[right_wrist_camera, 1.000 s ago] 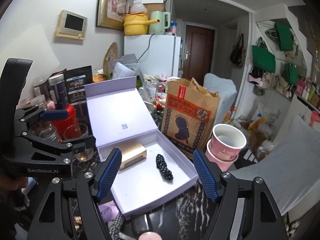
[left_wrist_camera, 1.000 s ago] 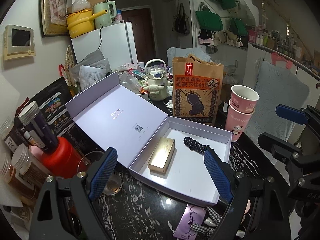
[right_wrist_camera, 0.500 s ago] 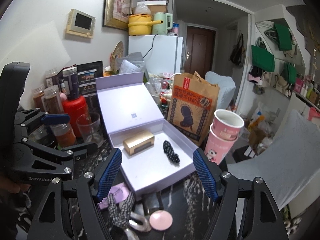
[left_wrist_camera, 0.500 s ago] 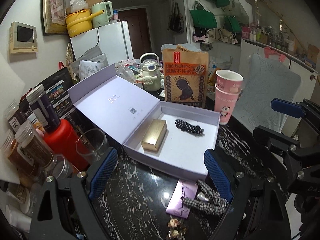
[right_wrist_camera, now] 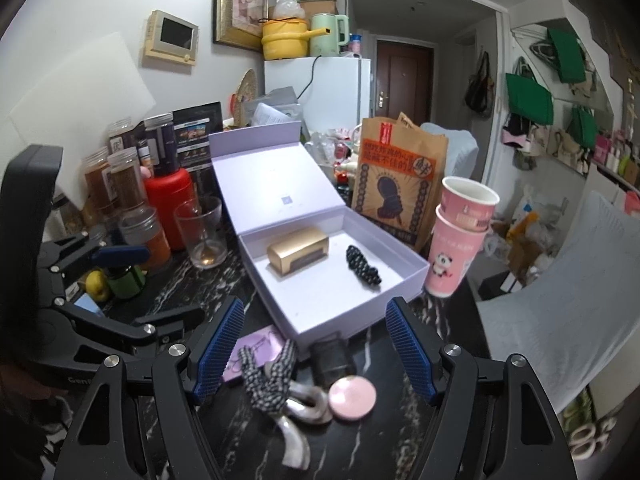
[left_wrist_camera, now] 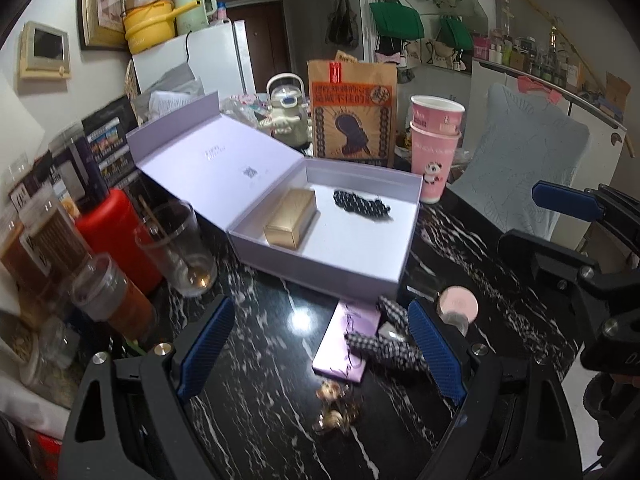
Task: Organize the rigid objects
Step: 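Withdraw both tools from the box toward the remaining items on the table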
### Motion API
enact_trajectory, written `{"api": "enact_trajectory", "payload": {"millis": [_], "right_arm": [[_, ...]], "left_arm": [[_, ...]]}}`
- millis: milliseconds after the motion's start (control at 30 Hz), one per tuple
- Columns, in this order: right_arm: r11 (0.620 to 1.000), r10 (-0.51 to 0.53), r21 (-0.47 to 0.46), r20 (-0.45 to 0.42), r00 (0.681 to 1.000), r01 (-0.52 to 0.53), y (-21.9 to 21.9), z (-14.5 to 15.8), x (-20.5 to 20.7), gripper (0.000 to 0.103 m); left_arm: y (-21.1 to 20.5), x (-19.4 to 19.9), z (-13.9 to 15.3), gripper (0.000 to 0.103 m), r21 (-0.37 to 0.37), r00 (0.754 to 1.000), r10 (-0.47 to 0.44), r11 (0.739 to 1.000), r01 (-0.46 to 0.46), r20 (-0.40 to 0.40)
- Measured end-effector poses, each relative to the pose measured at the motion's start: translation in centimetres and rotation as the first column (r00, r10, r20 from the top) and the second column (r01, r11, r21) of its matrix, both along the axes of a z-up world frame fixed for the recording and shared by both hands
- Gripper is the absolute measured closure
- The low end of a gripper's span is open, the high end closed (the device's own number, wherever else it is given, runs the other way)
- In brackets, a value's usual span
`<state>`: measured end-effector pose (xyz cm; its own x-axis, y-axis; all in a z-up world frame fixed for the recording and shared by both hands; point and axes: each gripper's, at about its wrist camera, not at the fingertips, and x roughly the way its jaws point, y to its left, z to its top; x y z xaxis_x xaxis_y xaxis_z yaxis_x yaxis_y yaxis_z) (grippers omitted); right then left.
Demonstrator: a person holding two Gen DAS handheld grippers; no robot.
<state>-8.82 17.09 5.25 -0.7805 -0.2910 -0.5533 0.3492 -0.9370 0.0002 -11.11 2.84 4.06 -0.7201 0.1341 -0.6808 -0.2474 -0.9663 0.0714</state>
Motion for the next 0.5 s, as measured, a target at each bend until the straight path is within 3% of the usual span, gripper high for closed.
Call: {"api": "enact_trajectory", "payload": {"millis": [500], "right_arm": [[0.999,0.014,-0.053,0.072,0.997,-0.011,0.1,-3.8,1.2,0.029]], "left_arm": [[-0.7,1.5,-3.6,0.014,0.034,0.998,-0.017,0.999,0.015,0.052]]}}
